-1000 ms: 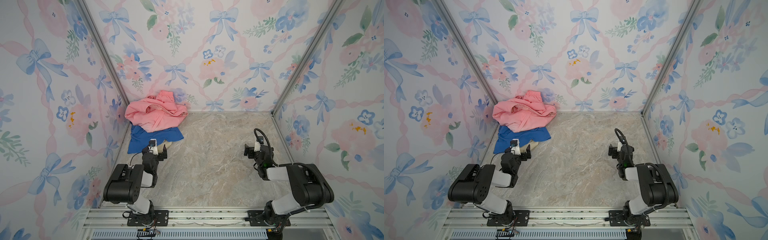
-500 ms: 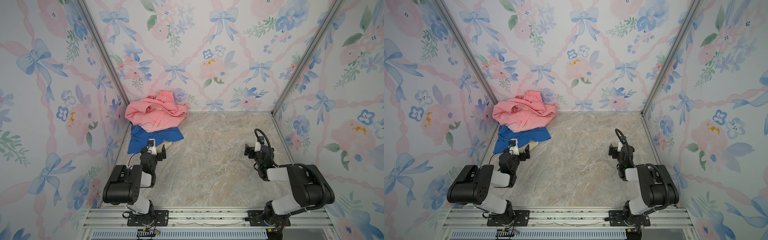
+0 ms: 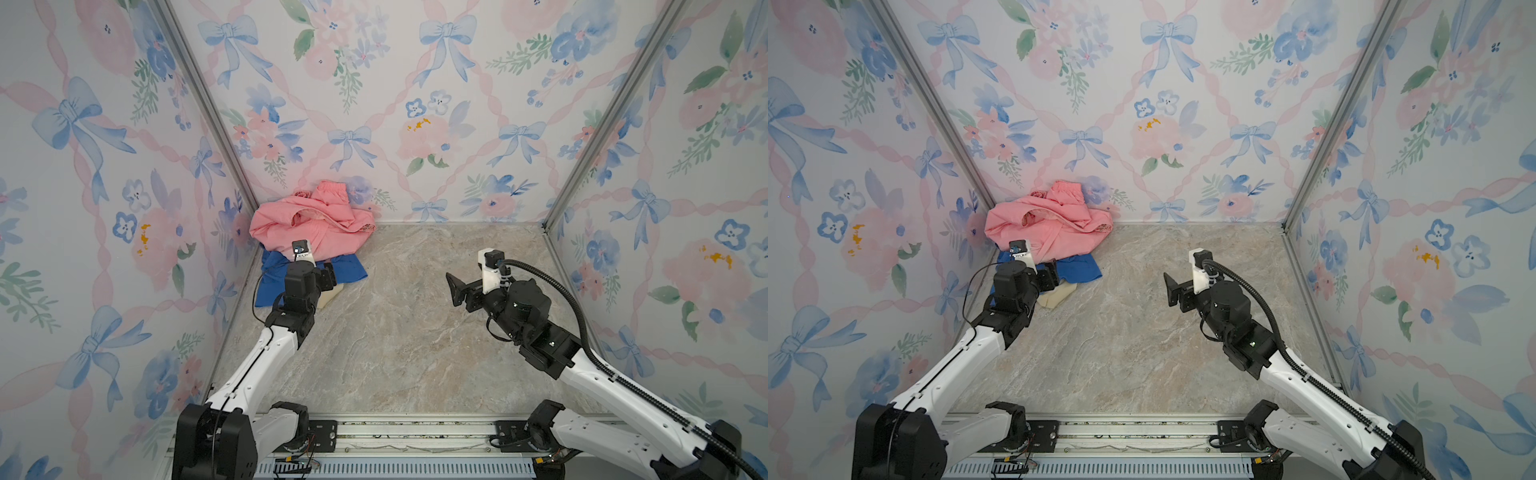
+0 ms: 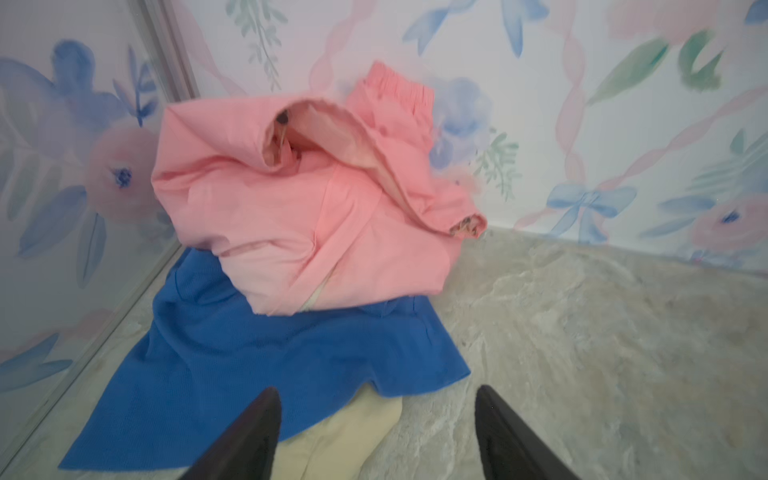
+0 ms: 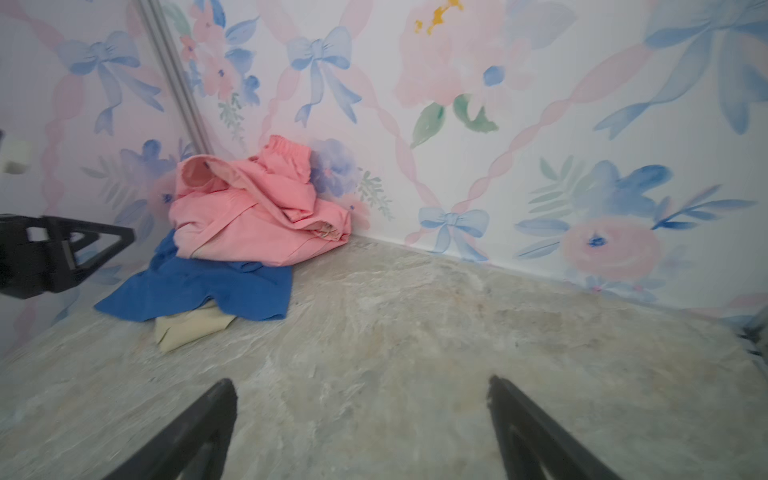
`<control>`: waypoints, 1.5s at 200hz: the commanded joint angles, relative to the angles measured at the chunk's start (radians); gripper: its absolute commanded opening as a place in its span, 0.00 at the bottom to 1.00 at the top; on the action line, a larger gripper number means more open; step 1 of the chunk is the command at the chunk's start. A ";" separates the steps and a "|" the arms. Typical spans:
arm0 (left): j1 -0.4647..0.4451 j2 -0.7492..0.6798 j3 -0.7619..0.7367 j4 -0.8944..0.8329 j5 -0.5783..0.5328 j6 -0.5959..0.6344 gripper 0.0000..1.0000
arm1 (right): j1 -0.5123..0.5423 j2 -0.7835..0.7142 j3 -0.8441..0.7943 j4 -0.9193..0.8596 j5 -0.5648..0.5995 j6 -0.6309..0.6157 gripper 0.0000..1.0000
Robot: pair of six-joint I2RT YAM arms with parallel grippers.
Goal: Pick out a specific cloth from the pile
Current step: 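Reach the left gripper to the cream garment while the right arm advances, then grasp the cream garment with the left gripper and lift it out of the pile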
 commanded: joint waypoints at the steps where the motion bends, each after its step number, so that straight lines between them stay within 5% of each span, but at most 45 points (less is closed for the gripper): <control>1: -0.006 0.108 0.035 -0.318 0.048 -0.049 0.69 | 0.155 0.074 0.022 -0.163 -0.003 0.121 0.97; 47: -0.007 0.333 0.140 -0.326 0.044 -0.088 0.55 | 0.357 0.182 0.035 -0.101 0.034 0.176 0.97; 113: -0.001 0.553 0.277 -0.328 -0.062 -0.067 0.58 | 0.369 0.170 0.056 -0.151 0.027 0.136 0.97; 195: 0.071 0.686 0.308 -0.328 0.005 -0.096 0.56 | 0.369 0.153 0.044 -0.191 0.072 0.116 0.97; 203: 0.078 0.697 0.311 -0.328 0.018 -0.092 0.52 | 0.369 0.153 0.043 -0.193 0.074 0.114 0.97; 235: 0.097 0.679 0.324 -0.329 0.058 -0.086 0.00 | 0.370 0.150 0.047 -0.203 0.081 0.111 0.97; 300: 0.160 0.425 0.647 -0.417 0.103 -0.119 0.00 | 0.369 0.157 0.046 -0.213 0.085 0.119 0.97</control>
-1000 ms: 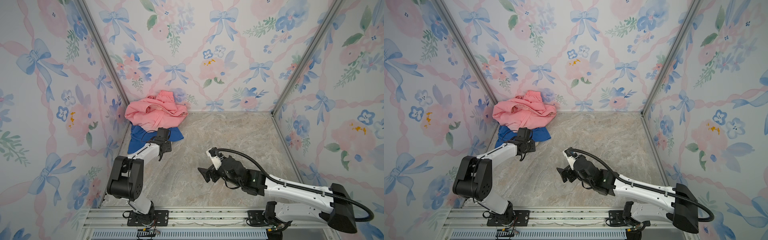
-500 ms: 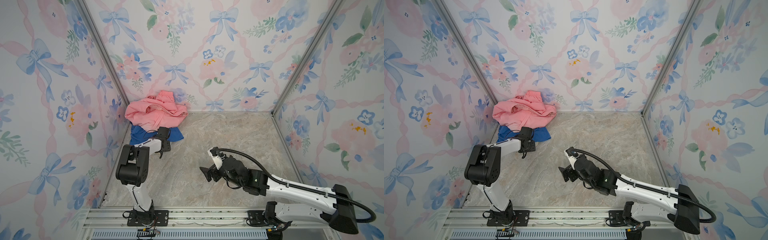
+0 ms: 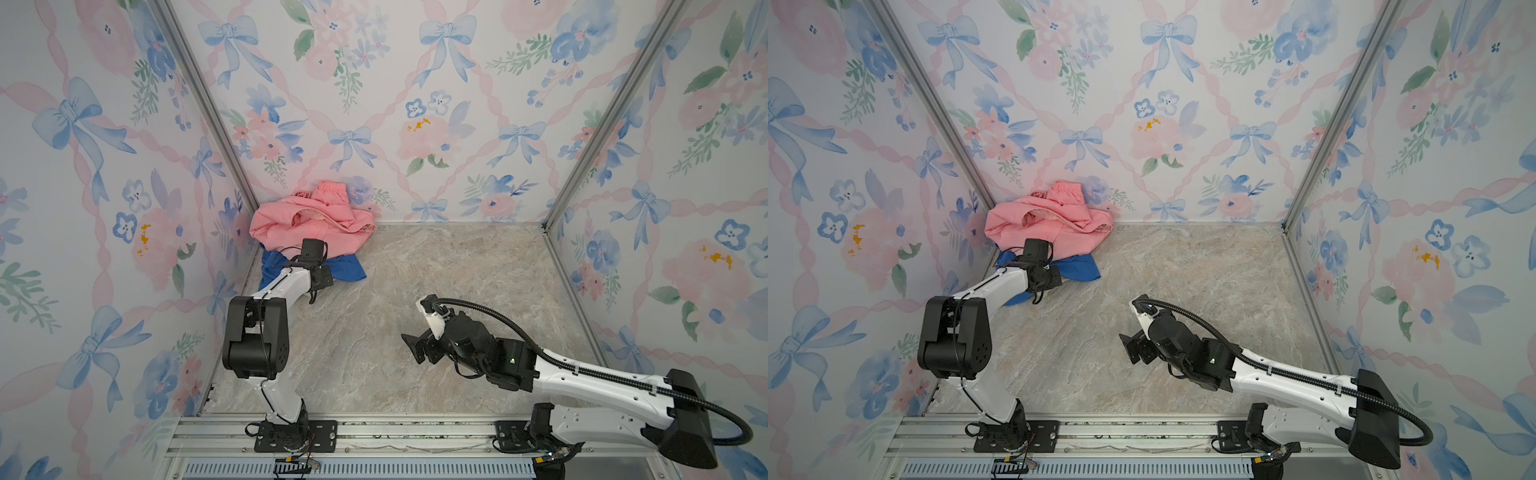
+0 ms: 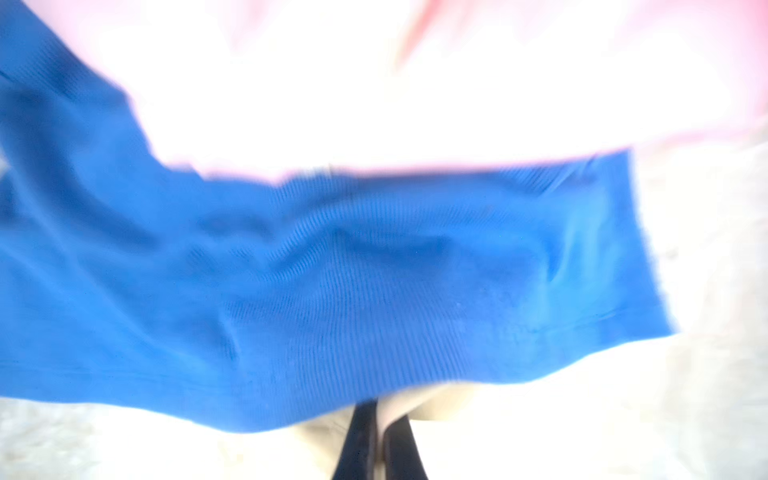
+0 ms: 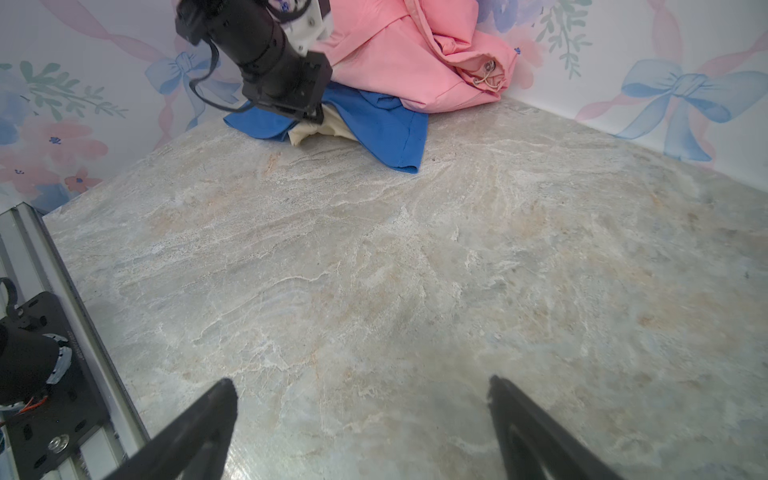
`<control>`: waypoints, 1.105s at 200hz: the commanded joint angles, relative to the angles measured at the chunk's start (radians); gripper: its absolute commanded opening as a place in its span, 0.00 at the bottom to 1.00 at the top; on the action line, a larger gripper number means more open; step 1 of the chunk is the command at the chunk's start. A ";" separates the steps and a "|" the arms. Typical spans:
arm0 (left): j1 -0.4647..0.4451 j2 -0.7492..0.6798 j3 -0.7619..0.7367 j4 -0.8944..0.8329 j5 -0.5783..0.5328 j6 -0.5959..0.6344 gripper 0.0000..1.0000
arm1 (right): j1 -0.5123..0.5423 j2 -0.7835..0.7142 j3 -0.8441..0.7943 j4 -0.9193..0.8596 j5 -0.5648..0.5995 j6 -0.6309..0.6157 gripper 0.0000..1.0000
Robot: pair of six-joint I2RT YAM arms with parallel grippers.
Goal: Pick out a specific cloth from the pile
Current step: 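Grasp the cream garment with the left gripper and lift it out of the pile, then carry the cream garment with the left gripper toward the right arm and drop it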
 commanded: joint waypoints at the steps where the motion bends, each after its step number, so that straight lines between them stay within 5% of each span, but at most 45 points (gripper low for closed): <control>1: 0.032 -0.121 0.179 -0.006 0.037 -0.029 0.00 | 0.006 -0.011 0.018 -0.030 0.020 -0.002 0.97; 54: 0.025 -0.058 0.849 0.055 0.193 -0.088 0.00 | 0.006 -0.048 -0.006 -0.019 0.037 0.032 0.97; 90: -0.219 0.099 1.412 0.262 0.244 0.019 0.00 | -0.015 -0.131 -0.035 -0.105 0.205 0.102 0.97; 122: -0.324 0.078 1.233 0.491 0.403 -0.191 0.00 | -0.109 -0.272 -0.082 -0.239 0.288 0.200 0.97; 156: -0.480 0.201 1.148 0.429 0.552 -0.117 0.00 | -0.203 -0.449 -0.083 -0.409 0.314 0.170 0.97; 199: -0.594 0.297 1.141 0.390 0.505 -0.036 0.00 | -0.287 -0.673 -0.058 -0.592 0.345 0.155 0.97; 221: -0.598 0.242 0.964 0.339 0.488 -0.040 0.00 | -0.311 -0.747 -0.073 -0.630 0.361 0.145 0.97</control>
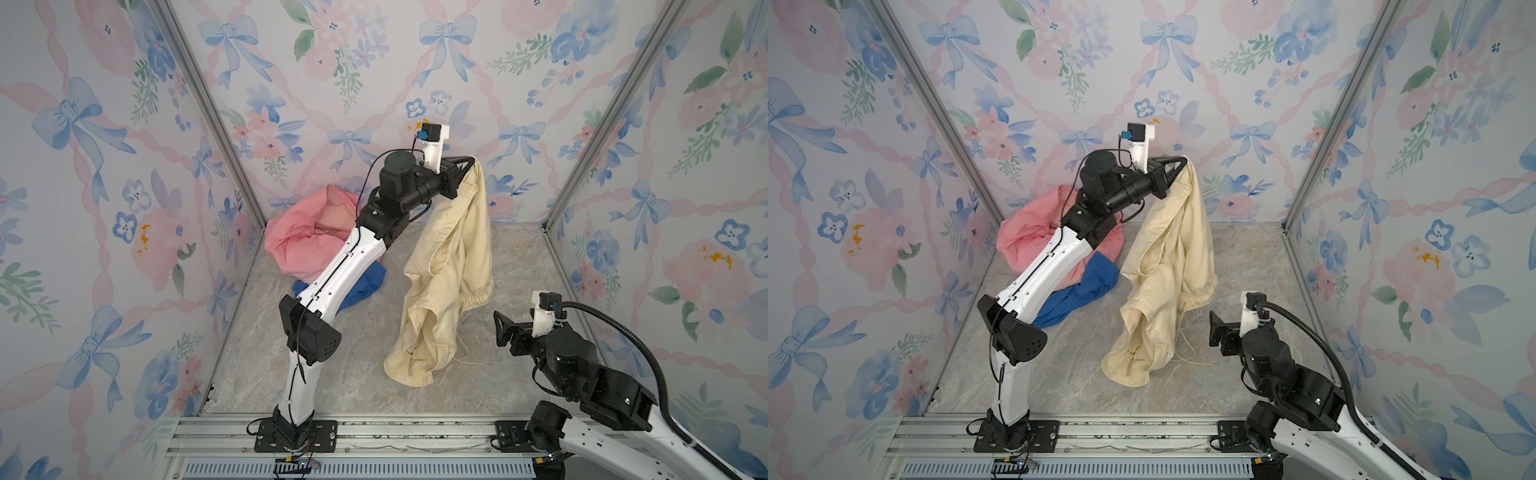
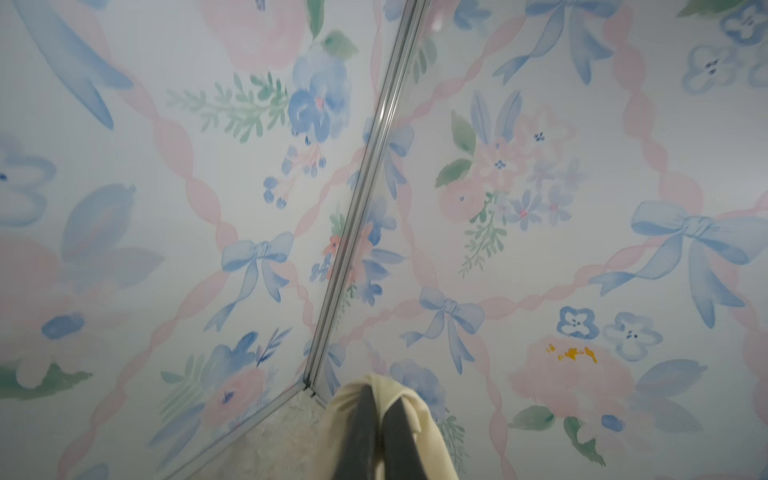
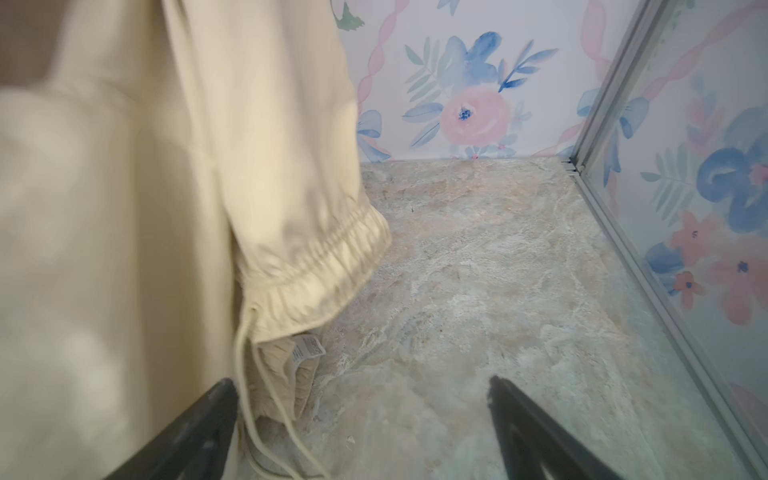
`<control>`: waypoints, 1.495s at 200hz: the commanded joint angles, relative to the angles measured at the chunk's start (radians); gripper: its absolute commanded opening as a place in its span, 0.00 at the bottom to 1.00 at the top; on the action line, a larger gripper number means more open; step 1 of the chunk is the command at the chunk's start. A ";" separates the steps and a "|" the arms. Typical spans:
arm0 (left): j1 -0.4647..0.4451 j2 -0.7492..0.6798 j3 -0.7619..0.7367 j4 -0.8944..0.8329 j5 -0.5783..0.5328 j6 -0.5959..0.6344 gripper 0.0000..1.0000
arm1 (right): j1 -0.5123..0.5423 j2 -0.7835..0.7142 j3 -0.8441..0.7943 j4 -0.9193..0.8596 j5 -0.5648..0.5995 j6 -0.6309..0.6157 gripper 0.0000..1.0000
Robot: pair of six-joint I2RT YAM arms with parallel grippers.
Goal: Pick out a specific cloth from the pile
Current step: 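Carry the cream garment with the left gripper toward the right arm and drop it, then grasp the cream garment with the right gripper while the left gripper withdraws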
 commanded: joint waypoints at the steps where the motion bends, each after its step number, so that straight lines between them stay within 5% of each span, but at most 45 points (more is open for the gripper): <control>1: 0.009 -0.110 -0.124 0.005 -0.005 0.033 0.00 | -0.027 -0.053 0.004 -0.120 0.041 -0.013 0.97; 49: -0.045 -0.445 -0.822 -0.059 0.165 0.296 0.00 | -0.121 0.012 -0.052 -0.051 0.011 -0.032 0.97; 65: -0.046 -0.553 -0.977 -0.121 0.283 0.333 0.11 | -0.193 0.095 -0.042 0.012 -0.074 -0.056 0.97; 89: -0.049 -0.695 -1.124 -0.240 0.310 0.379 0.47 | -0.353 0.270 -0.015 0.135 -0.293 -0.071 0.97; 121: -0.046 -0.949 -1.264 -0.291 0.091 0.443 0.98 | -0.489 0.501 0.054 0.263 -0.504 -0.067 0.97; 147: -0.010 -1.102 -1.309 -0.301 -0.107 0.479 0.98 | -0.490 0.683 0.142 0.317 -0.550 -0.084 0.97; 187: 0.191 -1.053 -1.326 -0.316 0.124 0.493 0.98 | -0.419 1.018 0.394 0.201 -0.464 -0.182 0.97; 218: 0.195 -0.953 -1.339 -0.316 0.185 0.517 0.98 | -0.368 1.284 0.563 0.032 -0.314 -0.212 0.97; 299: 0.197 -0.904 -1.348 -0.313 0.223 0.563 0.98 | -0.383 1.657 0.717 -0.109 -0.431 -0.226 0.97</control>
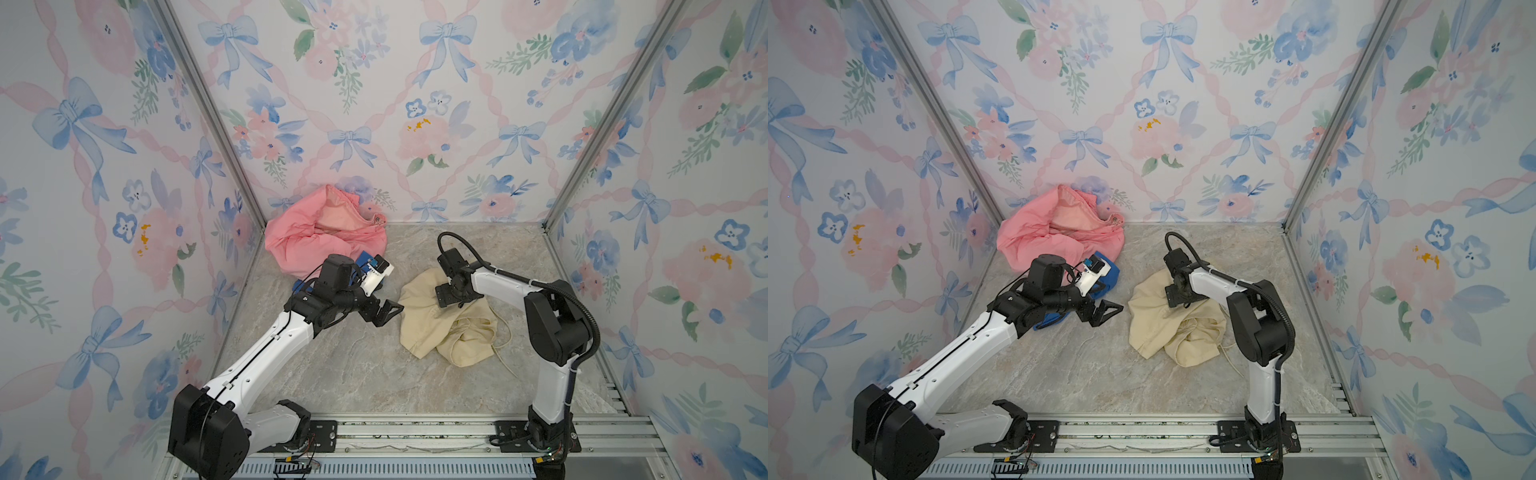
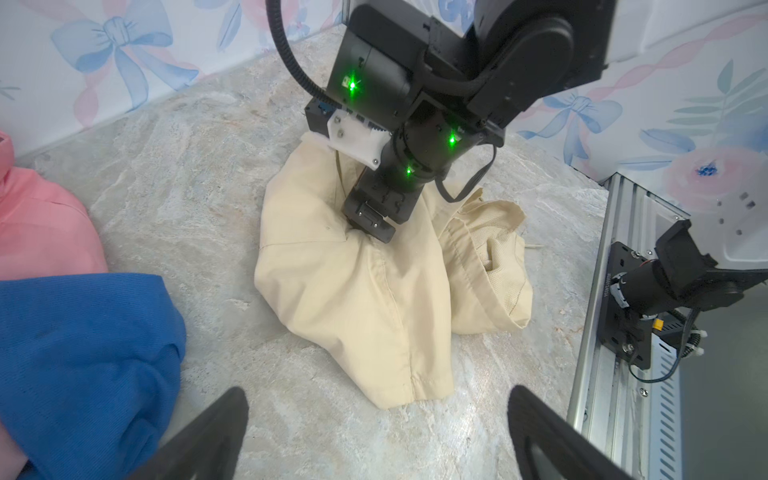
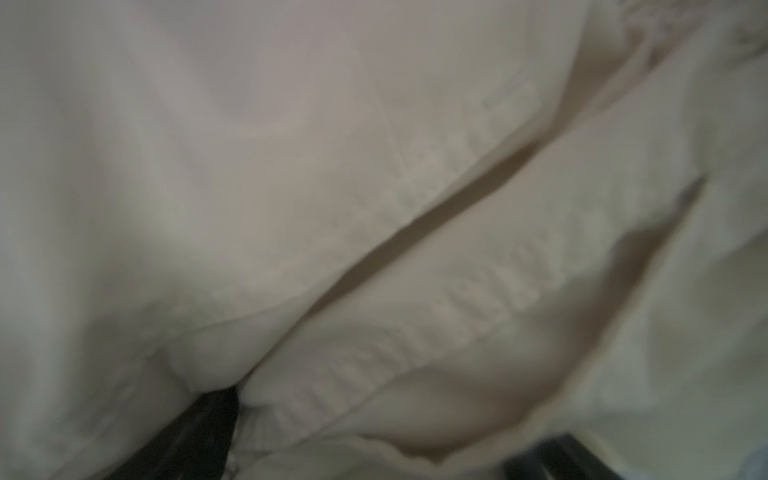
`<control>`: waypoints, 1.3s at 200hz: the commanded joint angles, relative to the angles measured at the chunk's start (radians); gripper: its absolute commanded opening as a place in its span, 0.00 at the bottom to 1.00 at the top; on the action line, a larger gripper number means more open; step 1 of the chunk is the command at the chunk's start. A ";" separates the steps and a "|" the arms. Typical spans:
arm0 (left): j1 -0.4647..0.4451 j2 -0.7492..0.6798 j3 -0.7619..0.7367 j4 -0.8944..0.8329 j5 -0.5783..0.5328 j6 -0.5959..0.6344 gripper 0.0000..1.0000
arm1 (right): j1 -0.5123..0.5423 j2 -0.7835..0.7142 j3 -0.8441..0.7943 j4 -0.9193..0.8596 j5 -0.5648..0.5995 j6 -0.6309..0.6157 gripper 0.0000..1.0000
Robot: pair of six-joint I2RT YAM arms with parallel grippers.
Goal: Pick out a specific cloth from the pile
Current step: 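Grasp the cream garment with the right gripper while the left gripper withdraws, then lift the cream garment with the right gripper and move it toward the far corner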
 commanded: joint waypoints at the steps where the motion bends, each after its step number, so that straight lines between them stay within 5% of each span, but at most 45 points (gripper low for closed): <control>1: 0.005 -0.031 -0.016 -0.002 0.049 0.033 0.98 | -0.004 0.099 0.049 -0.131 -0.049 -0.037 0.97; 10: 0.005 -0.032 -0.015 -0.002 0.058 0.034 0.98 | -0.003 0.109 0.041 -0.123 -0.057 -0.038 1.00; 30: 0.005 -0.030 -0.015 -0.002 0.059 0.037 0.98 | -0.022 0.111 0.024 -0.091 -0.127 -0.023 0.75; 57: 0.008 -0.026 -0.020 -0.002 0.051 0.041 0.98 | -0.060 0.090 0.015 -0.059 -0.200 -0.014 0.00; 90: 0.010 -0.034 -0.008 -0.002 0.040 0.045 0.98 | -0.096 -0.051 0.059 -0.036 -0.218 -0.066 0.00; 128: 0.011 -0.026 0.038 -0.002 0.016 0.041 0.98 | -0.153 -0.241 0.304 -0.095 -0.192 -0.121 0.00; 162: 0.011 -0.009 0.050 0.011 0.002 0.034 0.98 | -0.199 -0.245 0.631 -0.260 -0.108 -0.204 0.00; 189: 0.013 -0.010 0.032 0.046 -0.013 0.024 0.98 | -0.258 -0.227 0.775 -0.296 -0.148 -0.215 0.00; 260: 0.037 -0.040 -0.025 0.120 -0.040 0.009 0.98 | -0.310 -0.214 0.715 -0.162 -0.089 -0.302 0.00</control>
